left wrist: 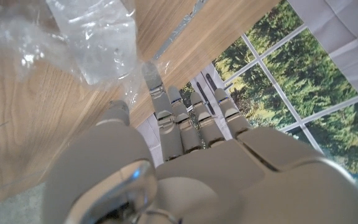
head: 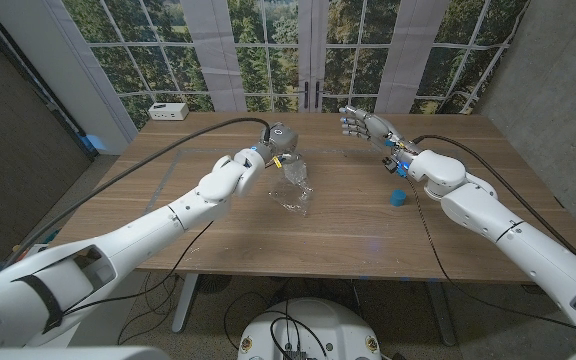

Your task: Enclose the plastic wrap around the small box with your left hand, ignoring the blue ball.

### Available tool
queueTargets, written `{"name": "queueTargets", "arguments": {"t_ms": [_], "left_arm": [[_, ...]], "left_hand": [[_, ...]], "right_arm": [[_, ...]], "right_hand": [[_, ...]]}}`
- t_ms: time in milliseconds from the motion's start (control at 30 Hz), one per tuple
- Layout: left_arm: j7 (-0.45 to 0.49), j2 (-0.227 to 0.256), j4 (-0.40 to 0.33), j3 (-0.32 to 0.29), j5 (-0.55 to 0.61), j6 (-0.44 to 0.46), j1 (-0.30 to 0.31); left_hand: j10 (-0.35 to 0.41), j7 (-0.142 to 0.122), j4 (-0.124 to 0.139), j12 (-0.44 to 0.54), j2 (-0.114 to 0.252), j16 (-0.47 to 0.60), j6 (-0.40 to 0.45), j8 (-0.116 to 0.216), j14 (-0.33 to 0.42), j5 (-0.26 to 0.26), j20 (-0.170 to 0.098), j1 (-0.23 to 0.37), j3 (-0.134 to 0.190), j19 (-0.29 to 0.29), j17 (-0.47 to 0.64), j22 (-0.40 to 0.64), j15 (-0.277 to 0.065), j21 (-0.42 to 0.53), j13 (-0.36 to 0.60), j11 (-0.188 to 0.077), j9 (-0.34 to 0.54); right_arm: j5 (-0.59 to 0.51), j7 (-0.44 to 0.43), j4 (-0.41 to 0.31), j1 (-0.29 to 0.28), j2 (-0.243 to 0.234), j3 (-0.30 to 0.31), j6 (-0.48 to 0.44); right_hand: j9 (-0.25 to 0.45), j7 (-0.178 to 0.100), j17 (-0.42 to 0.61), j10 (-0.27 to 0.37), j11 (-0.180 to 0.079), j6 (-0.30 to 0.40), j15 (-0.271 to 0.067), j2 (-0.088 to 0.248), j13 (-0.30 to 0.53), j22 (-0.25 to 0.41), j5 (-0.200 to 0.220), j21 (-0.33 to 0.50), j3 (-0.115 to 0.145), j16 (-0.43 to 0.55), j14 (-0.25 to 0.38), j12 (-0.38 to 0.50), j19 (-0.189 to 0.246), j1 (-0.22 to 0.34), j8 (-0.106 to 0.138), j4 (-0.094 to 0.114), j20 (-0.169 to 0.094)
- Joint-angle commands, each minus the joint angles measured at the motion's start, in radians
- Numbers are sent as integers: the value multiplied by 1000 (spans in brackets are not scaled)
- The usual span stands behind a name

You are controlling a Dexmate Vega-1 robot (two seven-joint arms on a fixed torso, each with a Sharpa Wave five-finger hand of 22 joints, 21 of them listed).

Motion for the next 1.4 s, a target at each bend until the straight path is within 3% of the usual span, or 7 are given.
{"name": "queueTargets", "arguments": {"t_ms": [33, 167, 500, 767, 967, 1167, 1400], "left_arm": [[-12, 28, -60, -59, -141, 19, 46], [12, 46, -64, -53, -141, -7, 46], [-81, 76, -101, -33, -111, -7, 32], [-209, 79, -104, 3, -59, -6, 3], [-257, 77, -107, 23, -2, 0, -6], [-10, 85, -142, -27, 46, 27, 81], [198, 80, -161, -69, 78, 53, 154]], "left_hand": [[32, 23, 28, 16, 5, 8, 12, -3, 26, 3, 2, -50, -11, -6, 1, 2, -7, -5, 5, 20, -1], [61, 13, 31, 26, 9, 9, 37, 1, 45, 6, -2, -61, -10, -3, -3, 1, -13, -4, 4, 18, -5], [78, -13, -43, 21, -9, -10, 52, -35, 51, 4, -7, -2, 26, -26, -14, -5, -29, -18, -9, -8, -56], [34, 25, 10, -9, -5, -17, 59, -90, 33, 5, -1, -109, -7, -57, -7, -5, -20, -34, -28, 6, -112], [-61, -3, 54, -57, -1, -29, -22, -181, -34, 16, 3, -202, -34, -89, -6, -5, -1, -52, -46, 24, -150], [-77, -41, 50, -63, 4, -26, -52, -211, -41, 20, 3, -207, -30, -86, -8, -6, -3, -54, -50, 15, -152], [-62, -51, -46, -56, 34, -19, -56, -242, -13, 19, -4, -88, 56, -49, -16, -10, -20, -47, -54, -1, -147]], "right_arm": [[-6, 3, 16, 18, 10, -8, -2], [-5, 9, 21, 24, 13, -12, -4], [-2, -3, 14, 13, 15, -6, 5], [-7, -11, 5, 6, 12, -4, 6], [-7, -15, -10, 0, 4, -1, -2], [-5, -13, -15, -2, 1, 0, -2], [-3, -10, -12, -3, 3, 1, 4]], "right_hand": [[3, 2, 2, -2, -6, 5, -2, 2, 2, 3, 5, 3, 4, -2, 5, -1, 3, -5, -1, 6, -9], [3, 1, 2, -3, -6, 4, -3, 3, 2, 3, 6, 3, 5, -3, 5, -1, 3, -5, -2, 8, -11], [3, -2, 3, -7, -8, 0, -1, 6, 2, 3, 6, 4, 6, -1, 7, -2, 6, -8, -3, 11, -12], [3, -6, 3, -6, -6, -2, -2, 6, 2, 3, 6, 5, 7, -1, 8, -1, 7, -8, -3, 12, -13], [3, -6, 3, -6, -7, -2, -1, 6, 2, 3, 6, 5, 7, -1, 9, -1, 7, -8, -3, 13, -15], [3, -3, 4, -5, -5, 0, 1, 6, 2, 3, 6, 5, 8, -1, 10, 0, 9, -7, -2, 13, -11], [3, -2, 3, -5, -4, 1, 1, 5, 2, 3, 6, 5, 9, -2, 10, 0, 8, -6, -1, 13, -12]]}}
